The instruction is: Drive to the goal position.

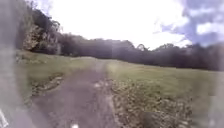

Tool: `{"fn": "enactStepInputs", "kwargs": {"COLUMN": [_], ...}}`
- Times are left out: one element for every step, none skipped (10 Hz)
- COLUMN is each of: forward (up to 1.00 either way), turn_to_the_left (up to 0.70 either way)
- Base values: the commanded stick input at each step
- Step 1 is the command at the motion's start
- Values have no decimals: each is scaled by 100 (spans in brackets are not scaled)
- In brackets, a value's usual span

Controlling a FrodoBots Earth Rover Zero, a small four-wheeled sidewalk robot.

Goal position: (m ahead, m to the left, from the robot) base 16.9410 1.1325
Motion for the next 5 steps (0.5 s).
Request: {"fn": "enactStepInputs", "kwargs": {"forward": [0,0,0,0,0], "turn_to_the_left": [0,0,0,0,0]}}
